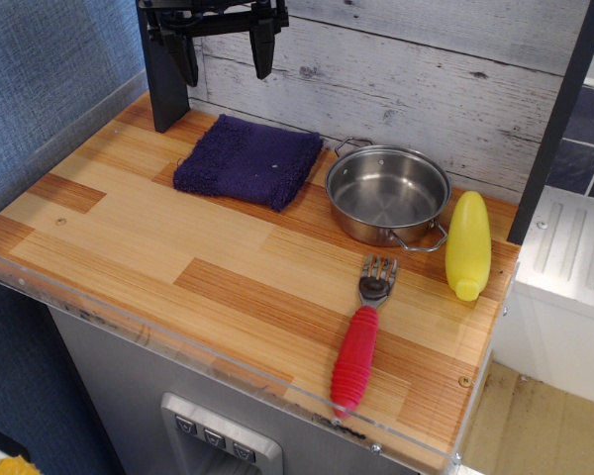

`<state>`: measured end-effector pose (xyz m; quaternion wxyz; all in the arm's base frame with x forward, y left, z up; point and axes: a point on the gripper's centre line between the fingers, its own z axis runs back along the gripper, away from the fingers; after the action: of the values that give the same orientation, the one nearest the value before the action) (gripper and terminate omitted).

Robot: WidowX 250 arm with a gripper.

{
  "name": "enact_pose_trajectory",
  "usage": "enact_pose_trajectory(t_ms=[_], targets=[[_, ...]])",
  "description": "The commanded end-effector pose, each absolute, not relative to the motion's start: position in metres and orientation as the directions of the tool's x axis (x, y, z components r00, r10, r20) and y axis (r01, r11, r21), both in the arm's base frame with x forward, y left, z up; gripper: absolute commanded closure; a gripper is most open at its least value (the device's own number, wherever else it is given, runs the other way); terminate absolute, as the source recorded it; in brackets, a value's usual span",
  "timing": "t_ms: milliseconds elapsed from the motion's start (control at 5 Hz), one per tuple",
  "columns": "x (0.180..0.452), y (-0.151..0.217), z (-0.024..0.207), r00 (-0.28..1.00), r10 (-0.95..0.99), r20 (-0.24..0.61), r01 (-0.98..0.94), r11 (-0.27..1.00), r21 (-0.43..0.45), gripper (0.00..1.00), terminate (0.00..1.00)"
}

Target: Bring the violet cloth to the front edge.

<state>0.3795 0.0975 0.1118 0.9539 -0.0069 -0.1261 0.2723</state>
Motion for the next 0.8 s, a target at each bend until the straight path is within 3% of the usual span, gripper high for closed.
enact_pose_trajectory(t_ms=[0,600], targets=[[0.380,0.098,0.112,0.820,0.521,0.237,-0.518,0.852,-0.082,0.00,0.00],[0.384,0.106,0.044,0.829,0.532,0.171,-0.537,0.843,-0.020,0.00,0.00]])
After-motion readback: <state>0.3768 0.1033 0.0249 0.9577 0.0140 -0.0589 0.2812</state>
